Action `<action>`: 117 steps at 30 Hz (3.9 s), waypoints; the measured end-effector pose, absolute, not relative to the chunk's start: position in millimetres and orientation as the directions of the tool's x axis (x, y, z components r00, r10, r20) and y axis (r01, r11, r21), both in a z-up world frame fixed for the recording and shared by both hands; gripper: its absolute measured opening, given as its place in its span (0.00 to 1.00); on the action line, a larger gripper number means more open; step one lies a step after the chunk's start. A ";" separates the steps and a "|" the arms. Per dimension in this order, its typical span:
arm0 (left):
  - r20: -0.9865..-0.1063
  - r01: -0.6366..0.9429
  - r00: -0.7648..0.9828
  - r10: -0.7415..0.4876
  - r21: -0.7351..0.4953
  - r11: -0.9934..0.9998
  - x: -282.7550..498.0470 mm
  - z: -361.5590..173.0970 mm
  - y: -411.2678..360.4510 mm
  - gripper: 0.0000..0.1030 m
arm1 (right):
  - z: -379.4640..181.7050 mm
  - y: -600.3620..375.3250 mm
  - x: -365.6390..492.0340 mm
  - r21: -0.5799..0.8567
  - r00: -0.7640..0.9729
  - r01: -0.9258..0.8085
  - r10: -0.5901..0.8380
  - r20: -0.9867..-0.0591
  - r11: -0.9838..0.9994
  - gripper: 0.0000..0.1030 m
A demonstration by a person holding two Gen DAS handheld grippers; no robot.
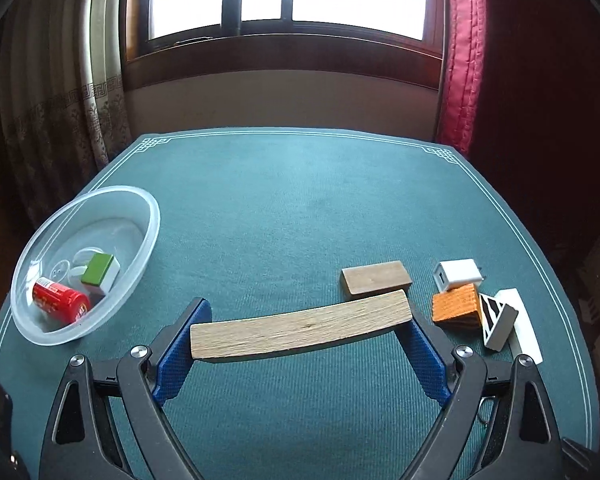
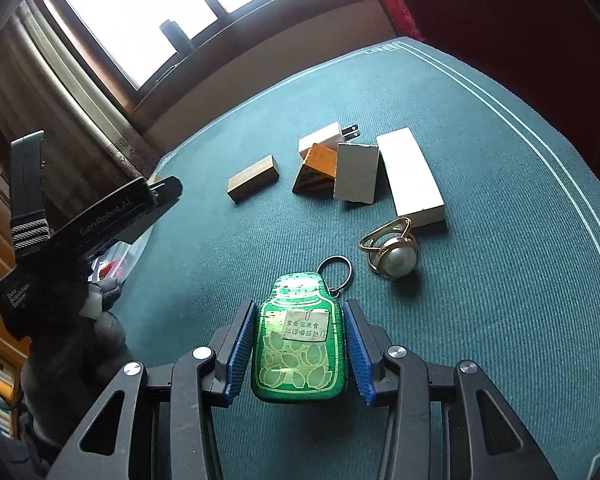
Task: Organize rigid objects
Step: 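Grasp the long wooden block with the left tool and lift it, then carry the wooden block into the bowl with the left tool and release, then lower the green keychain into the bowl with the right tool and release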
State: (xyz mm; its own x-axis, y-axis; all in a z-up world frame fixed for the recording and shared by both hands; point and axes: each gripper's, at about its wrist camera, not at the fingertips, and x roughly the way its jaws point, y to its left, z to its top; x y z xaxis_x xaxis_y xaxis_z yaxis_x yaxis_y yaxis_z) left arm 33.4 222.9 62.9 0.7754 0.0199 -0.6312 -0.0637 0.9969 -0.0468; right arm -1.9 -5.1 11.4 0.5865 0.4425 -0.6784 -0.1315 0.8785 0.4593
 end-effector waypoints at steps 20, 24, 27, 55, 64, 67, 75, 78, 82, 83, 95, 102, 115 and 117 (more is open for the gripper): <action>-0.577 -0.111 0.814 0.068 -0.040 0.993 19.8 77.8 285.6 0.89 | 26.1 30.8 -2.4 0.340 0.625 -0.152 0.357 -0.694 0.928 0.45; -0.578 -0.144 0.810 0.097 -0.037 0.989 21.0 78.4 298.8 0.89 | 29.6 35.4 -3.1 0.335 0.629 -0.168 0.362 -0.688 0.927 0.45; -0.575 -0.175 0.808 0.127 -0.029 0.984 23.6 81.0 312.8 0.89 | 32.9 37.7 -2.0 0.331 0.633 -0.178 0.365 -0.683 0.927 0.45; -0.651 -0.462 0.690 0.314 -0.063 0.884 50.9 68.0 439.1 0.90 | 72.3 87.8 40.4 0.319 0.666 -0.272 0.417 -0.618 0.908 0.45; -0.656 -0.471 0.692 0.302 -0.092 0.878 47.9 66.8 450.9 0.93 | 81.5 111.7 47.8 0.313 0.665 -0.307 0.438 -0.604 0.899 0.45; -0.651 -0.469 0.699 0.297 -0.103 0.877 45.1 69.6 452.3 0.93 | 83.2 118.6 49.8 0.314 0.660 -0.317 0.446 -0.604 0.895 0.45; -0.647 -0.498 0.697 0.309 -0.126 0.858 35.2 75.7 456.3 0.93 | 93.3 141.9 57.5 0.315 0.651 -0.361 0.479 -0.589 0.878 0.45; -0.643 -0.506 0.696 0.320 -0.123 0.854 29.6 76.6 455.2 0.93 | 98.5 153.6 64.5 0.316 0.652 -0.371 0.487 -0.581 0.873 0.45; -0.636 -0.506 0.697 0.331 -0.111 0.855 23.3 77.8 450.5 0.93 | 103.8 169.4 75.0 0.327 0.639 -0.393 0.511 -0.575 0.859 0.45; -0.633 -0.508 0.698 0.336 -0.106 0.855 21.6 78.0 449.6 0.93 | 105.0 174.5 76.7 0.323 0.639 -0.401 0.514 -0.572 0.857 0.45; -0.604 -0.538 0.695 0.390 -0.076 0.840 6.2 81.0 454.3 0.93 | 103.6 235.3 113.1 0.308 0.601 -0.453 0.542 -0.587 0.836 0.45; -0.609 -0.542 0.690 0.391 -0.077 0.837 6.0 77.7 460.5 0.93 | 89.4 262.9 125.7 0.304 0.564 -0.467 0.544 -0.622 0.831 0.45; -0.619 -0.565 0.674 0.403 -0.081 0.821 10.3 68.7 468.6 0.93 | 77.5 287.4 131.5 0.265 0.535 -0.504 0.538 -0.651 0.822 0.45; -0.618 -0.565 0.675 0.403 -0.082 0.821 10.1 68.6 469.0 0.93 | 77.0 290.9 132.2 0.263 0.528 -0.511 0.541 -0.654 0.818 0.45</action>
